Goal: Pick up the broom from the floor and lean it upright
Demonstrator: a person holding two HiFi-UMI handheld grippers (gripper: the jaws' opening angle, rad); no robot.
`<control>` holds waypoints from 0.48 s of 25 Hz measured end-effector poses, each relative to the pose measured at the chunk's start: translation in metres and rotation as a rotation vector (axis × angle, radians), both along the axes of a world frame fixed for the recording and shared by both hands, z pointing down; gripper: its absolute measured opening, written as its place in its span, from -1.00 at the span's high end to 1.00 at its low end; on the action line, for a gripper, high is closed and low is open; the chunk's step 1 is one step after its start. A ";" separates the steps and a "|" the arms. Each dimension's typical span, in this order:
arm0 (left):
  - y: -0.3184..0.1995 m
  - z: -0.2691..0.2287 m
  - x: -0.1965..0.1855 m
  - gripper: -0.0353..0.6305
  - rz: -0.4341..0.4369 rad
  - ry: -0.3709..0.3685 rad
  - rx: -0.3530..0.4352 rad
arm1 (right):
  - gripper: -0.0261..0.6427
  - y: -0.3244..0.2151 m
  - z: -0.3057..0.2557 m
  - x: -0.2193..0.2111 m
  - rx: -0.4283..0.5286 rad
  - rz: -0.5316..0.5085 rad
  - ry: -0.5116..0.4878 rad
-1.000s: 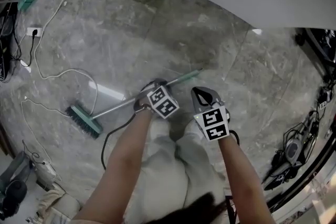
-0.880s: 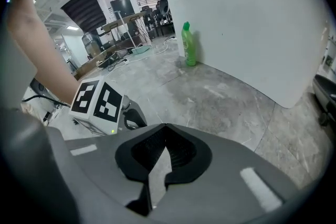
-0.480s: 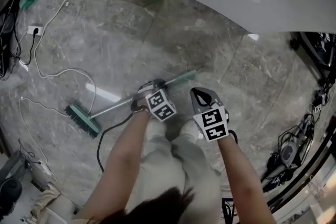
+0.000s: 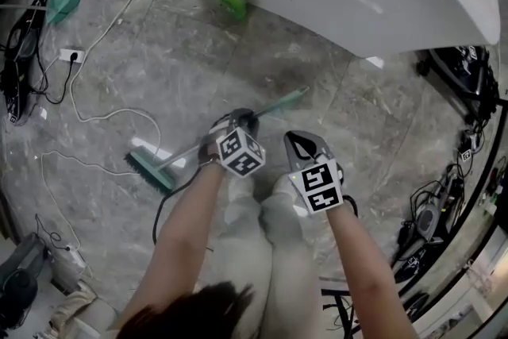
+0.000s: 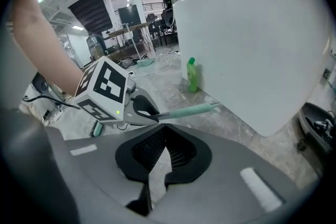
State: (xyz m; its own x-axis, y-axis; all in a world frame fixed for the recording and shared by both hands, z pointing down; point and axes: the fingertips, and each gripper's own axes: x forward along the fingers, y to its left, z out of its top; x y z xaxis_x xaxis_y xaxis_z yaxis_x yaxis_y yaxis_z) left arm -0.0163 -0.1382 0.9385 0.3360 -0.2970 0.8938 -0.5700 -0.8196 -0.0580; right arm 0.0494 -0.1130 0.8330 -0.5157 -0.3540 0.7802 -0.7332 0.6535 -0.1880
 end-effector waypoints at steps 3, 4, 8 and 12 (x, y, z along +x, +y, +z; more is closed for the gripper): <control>-0.019 -0.038 0.005 0.67 -0.023 0.049 0.047 | 0.92 -0.008 -0.028 -0.003 0.033 -0.017 0.010; -0.025 -0.051 0.006 0.67 -0.037 0.065 0.064 | 0.92 -0.010 -0.038 -0.003 0.042 -0.019 0.012; -0.048 -0.103 0.017 0.67 -0.078 0.130 0.133 | 0.92 -0.020 -0.074 0.000 0.071 -0.002 0.013; -0.082 -0.152 0.021 0.67 -0.133 0.173 0.203 | 0.92 -0.035 -0.109 0.002 0.095 0.026 -0.001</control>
